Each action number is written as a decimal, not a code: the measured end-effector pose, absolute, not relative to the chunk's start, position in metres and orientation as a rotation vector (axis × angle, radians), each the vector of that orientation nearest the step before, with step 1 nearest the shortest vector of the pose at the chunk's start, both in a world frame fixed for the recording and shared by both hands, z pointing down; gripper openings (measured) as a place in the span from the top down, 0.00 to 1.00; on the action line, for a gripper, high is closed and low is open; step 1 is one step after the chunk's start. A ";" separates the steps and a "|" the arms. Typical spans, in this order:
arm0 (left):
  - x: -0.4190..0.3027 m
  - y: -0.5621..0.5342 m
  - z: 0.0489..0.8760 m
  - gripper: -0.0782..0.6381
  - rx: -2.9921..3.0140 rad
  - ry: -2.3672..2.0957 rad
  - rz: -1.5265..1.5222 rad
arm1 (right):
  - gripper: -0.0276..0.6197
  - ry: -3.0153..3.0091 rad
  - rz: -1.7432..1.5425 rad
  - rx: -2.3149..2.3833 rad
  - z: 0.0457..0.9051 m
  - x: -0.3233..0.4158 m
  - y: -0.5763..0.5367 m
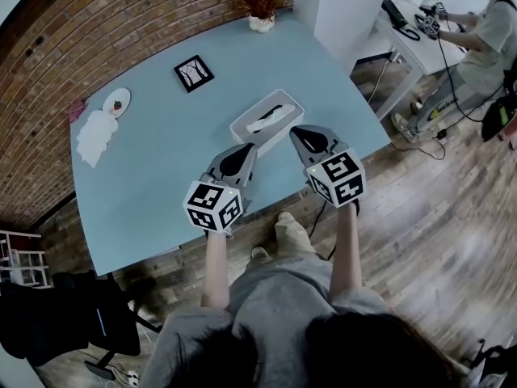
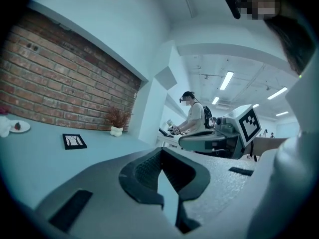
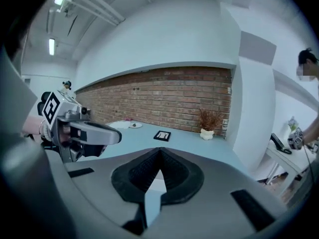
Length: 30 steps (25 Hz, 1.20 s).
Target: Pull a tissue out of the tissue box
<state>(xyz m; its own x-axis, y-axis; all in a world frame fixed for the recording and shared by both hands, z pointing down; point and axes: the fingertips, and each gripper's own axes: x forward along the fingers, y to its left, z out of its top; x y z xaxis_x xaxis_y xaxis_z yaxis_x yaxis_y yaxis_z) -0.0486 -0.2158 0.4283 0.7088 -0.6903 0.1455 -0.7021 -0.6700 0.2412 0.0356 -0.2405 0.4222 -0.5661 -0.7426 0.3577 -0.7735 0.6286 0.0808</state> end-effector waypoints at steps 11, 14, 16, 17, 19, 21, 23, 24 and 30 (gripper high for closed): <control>-0.046 -0.257 0.451 0.89 2.480 -1.227 0.013 | 0.96 -2.406 0.054 0.879 0.460 0.026 -0.292; -0.046 -0.265 0.460 0.89 2.431 -1.266 0.012 | 0.96 -2.397 0.048 0.809 0.468 0.027 -0.302; -0.044 -0.269 0.466 0.89 2.399 -1.291 0.014 | 0.96 -2.389 0.047 0.751 0.474 0.029 -0.306; -0.043 -0.271 0.468 0.89 2.384 -1.303 0.014 | 0.96 -2.387 0.049 0.724 0.476 0.029 -0.307; -0.043 -0.274 0.472 0.89 2.356 -1.326 0.014 | 0.96 -2.387 0.054 0.682 0.481 0.028 -0.311; -0.043 -0.275 0.475 0.89 2.339 -1.343 0.014 | 0.96 -2.386 0.054 0.655 0.485 0.027 -0.314; -0.042 -0.274 0.477 0.89 2.324 -1.357 0.009 | 0.96 -2.380 0.042 0.642 0.487 0.026 -0.317; -0.042 -0.274 0.479 0.89 2.314 -1.364 0.007 | 0.96 -2.381 0.037 0.640 0.487 0.025 -0.318; -0.043 -0.271 0.486 0.89 2.258 -1.368 0.024 | 0.96 -2.399 0.036 0.593 0.491 0.018 -0.325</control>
<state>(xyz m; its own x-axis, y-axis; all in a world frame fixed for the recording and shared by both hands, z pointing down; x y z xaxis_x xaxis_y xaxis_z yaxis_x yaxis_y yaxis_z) -0.0427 -0.2711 0.4857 0.4960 -0.8272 0.2641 -0.8361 -0.3729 0.4023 0.0177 -0.3253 0.4906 -0.6813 -0.4063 0.6088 -0.4243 0.8970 0.1237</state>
